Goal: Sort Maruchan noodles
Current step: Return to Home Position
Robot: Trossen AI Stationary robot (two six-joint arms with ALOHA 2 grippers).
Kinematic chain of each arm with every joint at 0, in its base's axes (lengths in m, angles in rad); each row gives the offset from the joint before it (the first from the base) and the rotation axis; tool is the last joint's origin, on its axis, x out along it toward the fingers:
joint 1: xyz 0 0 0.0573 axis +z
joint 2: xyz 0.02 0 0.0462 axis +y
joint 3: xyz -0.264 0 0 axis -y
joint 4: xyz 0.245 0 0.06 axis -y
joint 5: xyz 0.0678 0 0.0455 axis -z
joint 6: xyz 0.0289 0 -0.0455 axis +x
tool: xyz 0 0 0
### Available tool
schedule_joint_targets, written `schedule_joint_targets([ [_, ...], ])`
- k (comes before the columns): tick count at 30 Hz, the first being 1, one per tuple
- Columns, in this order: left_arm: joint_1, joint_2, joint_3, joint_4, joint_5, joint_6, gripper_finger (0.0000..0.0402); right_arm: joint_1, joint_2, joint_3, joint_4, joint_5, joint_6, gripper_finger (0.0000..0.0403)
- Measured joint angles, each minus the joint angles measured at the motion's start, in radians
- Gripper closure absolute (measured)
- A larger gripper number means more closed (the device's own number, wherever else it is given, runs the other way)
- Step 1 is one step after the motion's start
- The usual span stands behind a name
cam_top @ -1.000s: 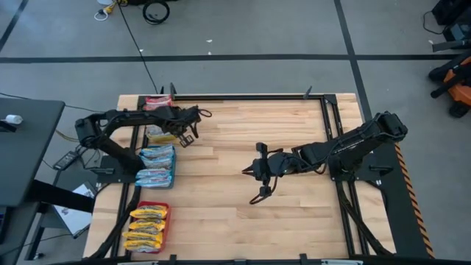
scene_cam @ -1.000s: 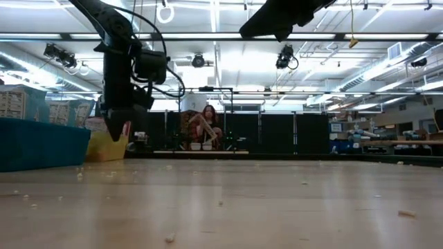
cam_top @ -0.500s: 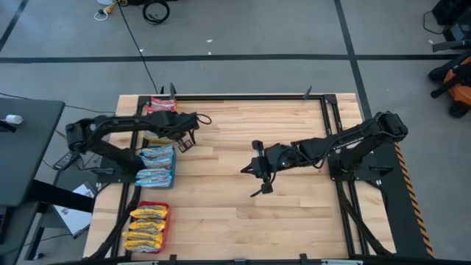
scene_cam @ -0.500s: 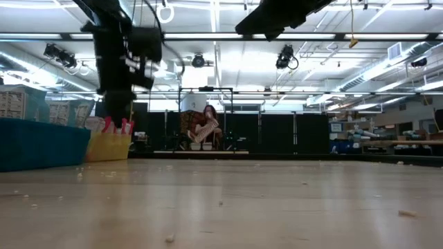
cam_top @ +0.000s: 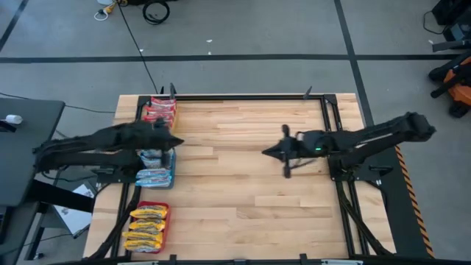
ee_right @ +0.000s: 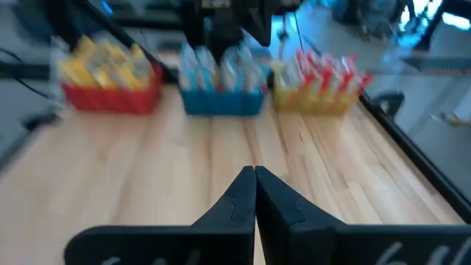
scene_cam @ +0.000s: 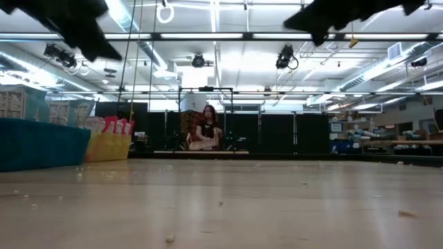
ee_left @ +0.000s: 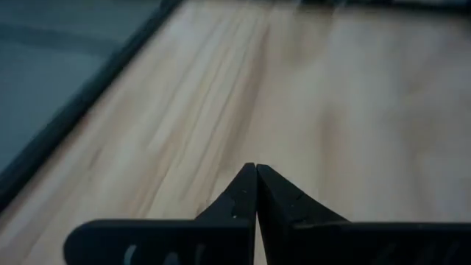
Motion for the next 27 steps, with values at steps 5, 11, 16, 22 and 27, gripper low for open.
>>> schedule_joint_targets([
  [5,-0.097,-0.265,-0.026,0.065,0.030,0.000,0.0393,0.041,-0.223,-0.090,-0.012,0.007,-0.001,0.0393],
  [11,-0.201,-0.510,-0.143,0.192,0.072,0.044,0.0393,0.085,-0.451,-0.236,0.038,0.027,-0.019,0.0393],
  [16,-0.243,-0.590,-0.190,0.277,0.075,0.045,0.0393,0.084,-0.626,-0.319,0.032,0.068,0.027,0.0393],
  [22,-0.277,-0.582,-0.318,0.410,0.100,0.026,0.0393,0.076,-0.829,-0.411,0.015,0.051,0.080,0.0393],
  [27,-0.301,-0.589,-0.447,0.571,0.112,0.025,0.0393,0.078,-0.990,-0.523,0.015,0.043,0.150,0.0393],
])
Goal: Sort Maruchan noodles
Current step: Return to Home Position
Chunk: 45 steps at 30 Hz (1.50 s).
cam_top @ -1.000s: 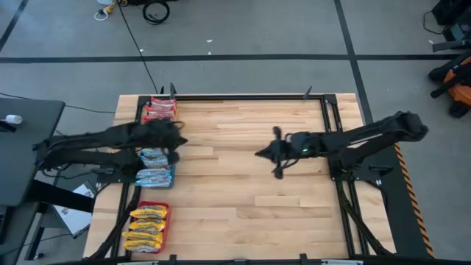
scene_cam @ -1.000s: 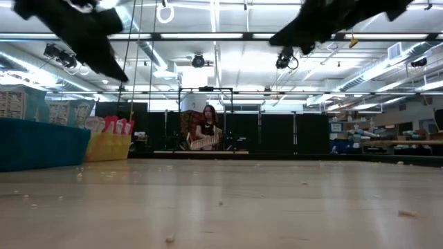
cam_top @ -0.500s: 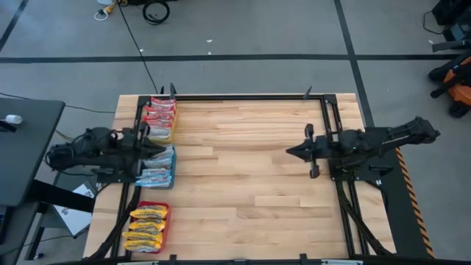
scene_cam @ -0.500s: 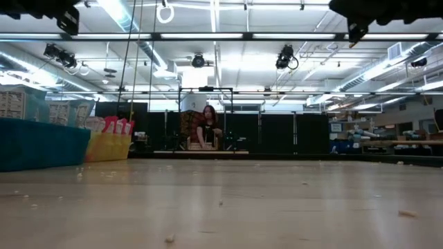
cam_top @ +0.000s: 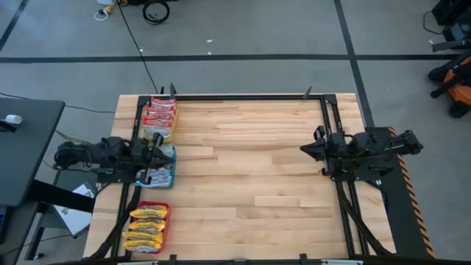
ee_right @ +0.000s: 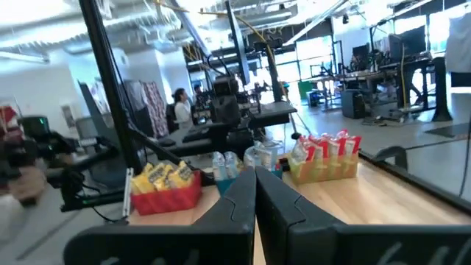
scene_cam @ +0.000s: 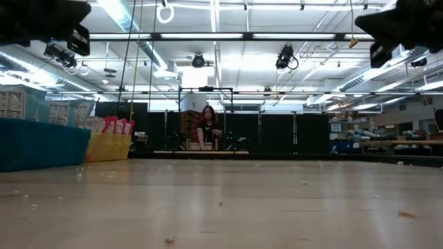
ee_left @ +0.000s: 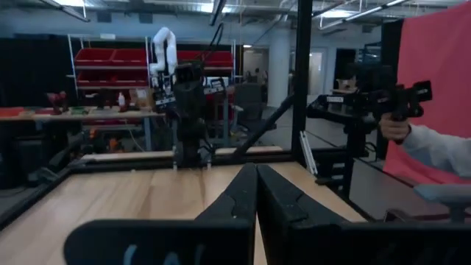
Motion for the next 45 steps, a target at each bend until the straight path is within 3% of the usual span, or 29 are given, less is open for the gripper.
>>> schedule_joint_targets([
  [2,-0.004,0.000,-0.034,0.041,-0.001,-0.001,0.0393,0.000,-0.045,-0.049,0.012,-0.001,0.037,0.0393],
  [7,-0.003,0.001,-0.111,0.165,0.000,0.028,0.0393,-0.034,-0.011,-0.118,0.036,-0.058,0.162,0.0397],
  [10,-0.003,0.003,-0.134,0.184,-0.001,0.042,0.0393,-0.110,-0.012,-0.118,0.038,-0.057,0.125,0.0398],
  [17,-0.003,0.002,-0.134,0.160,-0.004,0.014,0.0393,-0.279,-0.041,-0.118,0.011,-0.220,0.015,0.0398],
  [23,-0.003,0.002,-0.134,0.049,-0.065,0.021,0.0392,-0.274,-0.041,-0.118,-0.037,-0.193,-0.074,0.0398],
  [32,-0.002,0.002,-0.135,0.042,-0.094,-0.021,0.0392,-0.272,-0.029,-0.118,-0.069,-0.142,-0.088,0.0379],
  [38,0.008,0.002,-0.135,0.053,-0.159,-0.189,0.0392,-0.272,-0.029,-0.118,-0.068,-0.142,-0.090,0.0376],
  [45,0.009,0.002,-0.135,0.089,-0.152,-0.072,0.0392,-0.272,-0.029,-0.118,-0.068,-0.142,-0.090,0.0376],
])
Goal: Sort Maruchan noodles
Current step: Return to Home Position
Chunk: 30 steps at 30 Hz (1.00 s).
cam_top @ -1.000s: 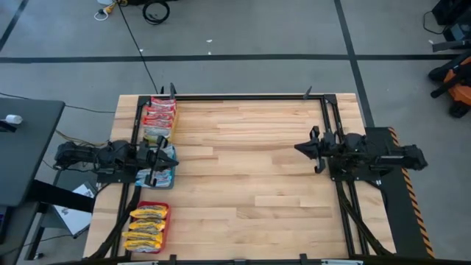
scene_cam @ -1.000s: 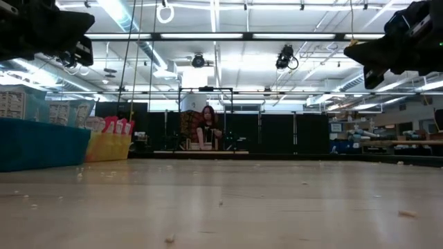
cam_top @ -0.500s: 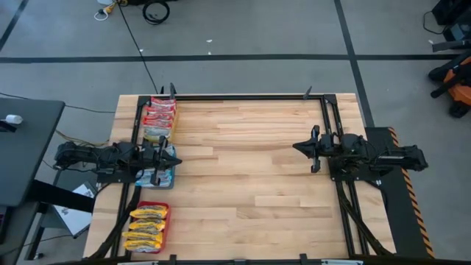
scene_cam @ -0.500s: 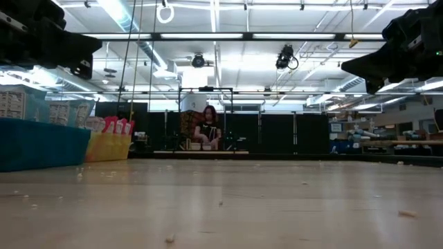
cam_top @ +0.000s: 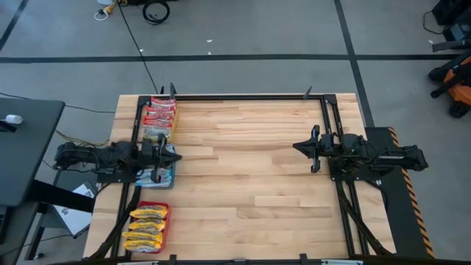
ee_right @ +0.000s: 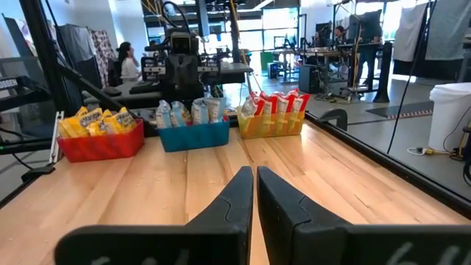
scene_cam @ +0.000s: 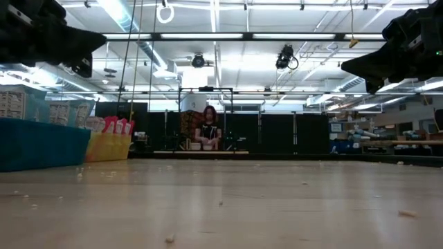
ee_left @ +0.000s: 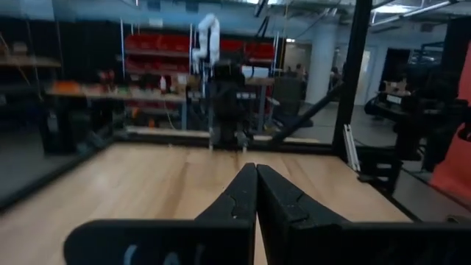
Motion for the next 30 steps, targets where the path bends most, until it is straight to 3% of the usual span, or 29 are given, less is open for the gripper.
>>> schedule_joint_targets([
  [6,0.000,0.000,0.000,0.037,-0.009,0.112,0.0392,0.000,0.000,0.000,0.000,0.000,0.000,0.0376],
  [10,0.000,0.001,0.000,-0.057,-0.025,0.207,0.0392,0.000,0.000,0.000,0.000,0.000,0.000,0.0375],
  [30,0.000,0.000,0.000,-0.059,-0.025,0.215,0.0392,0.000,0.000,0.001,0.000,0.000,0.000,0.0375],
])
